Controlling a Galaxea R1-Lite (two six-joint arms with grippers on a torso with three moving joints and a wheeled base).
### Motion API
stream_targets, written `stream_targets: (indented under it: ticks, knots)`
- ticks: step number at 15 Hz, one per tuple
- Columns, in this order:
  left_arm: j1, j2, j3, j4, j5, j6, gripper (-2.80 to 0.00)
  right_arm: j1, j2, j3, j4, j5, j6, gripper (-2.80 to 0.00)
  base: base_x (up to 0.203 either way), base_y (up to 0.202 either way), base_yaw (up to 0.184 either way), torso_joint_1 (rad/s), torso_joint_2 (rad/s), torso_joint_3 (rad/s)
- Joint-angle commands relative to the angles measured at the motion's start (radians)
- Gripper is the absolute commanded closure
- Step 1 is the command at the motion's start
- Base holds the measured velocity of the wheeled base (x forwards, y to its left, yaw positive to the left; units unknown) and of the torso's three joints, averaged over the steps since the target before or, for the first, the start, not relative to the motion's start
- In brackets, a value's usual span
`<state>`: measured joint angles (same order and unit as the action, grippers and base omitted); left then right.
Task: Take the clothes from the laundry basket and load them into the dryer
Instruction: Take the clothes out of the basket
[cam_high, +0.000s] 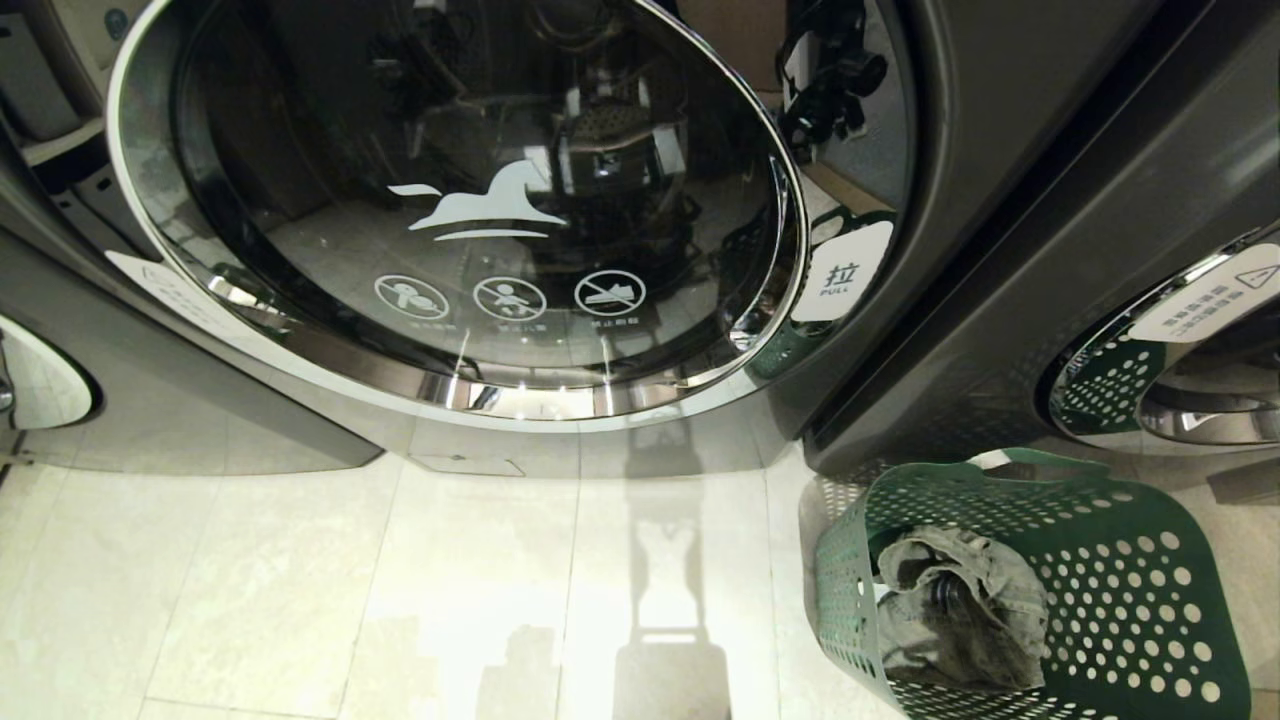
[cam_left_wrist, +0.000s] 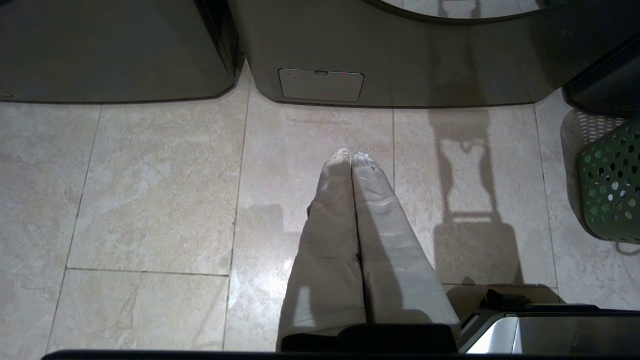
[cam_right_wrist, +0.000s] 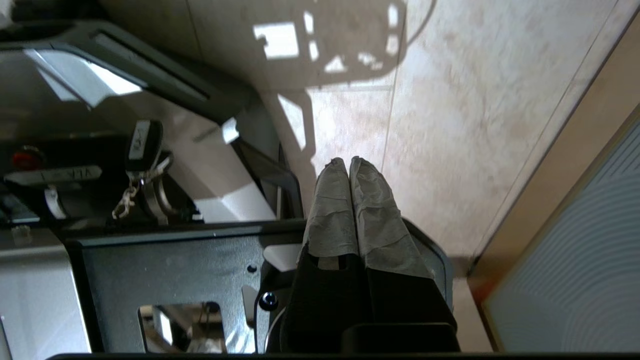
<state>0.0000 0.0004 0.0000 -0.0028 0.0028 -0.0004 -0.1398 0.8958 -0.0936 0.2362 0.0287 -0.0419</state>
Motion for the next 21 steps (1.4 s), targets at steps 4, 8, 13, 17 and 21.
stream_targets:
  ticks: [4,8,13,17,21]
  knots:
    - [0.000,0.000,0.001,0.000,0.000,-0.001,0.00,-0.023,0.066,0.001,-0.002,-0.005,0.019,0.00,0.000,0.000,0.000,0.000,0.00,0.000]
    - [0.000,0.000,0.000,0.000,0.000,-0.001,0.00,-0.075,-0.006,-0.043,-0.084,-0.038,0.063,0.00,0.000,0.000,0.000,0.000,0.00,0.000]
    - [0.000,0.000,0.000,0.000,0.000,0.000,0.00,-0.089,0.262,-0.136,-0.154,-0.024,0.102,0.00,0.000,0.000,0.000,0.000,0.00,0.000]
    - [0.000,0.000,0.000,0.000,0.000,0.000,0.00,-0.090,0.583,-0.161,-0.351,0.007,0.166,0.00,0.000,0.000,0.000,0.000,0.00,0.000]
    - [0.000,0.000,0.001,0.000,0.000,0.000,0.00,-0.090,0.952,-0.200,-0.670,0.014,0.191,0.00,0.000,0.000,0.000,0.000,0.00,0.000]
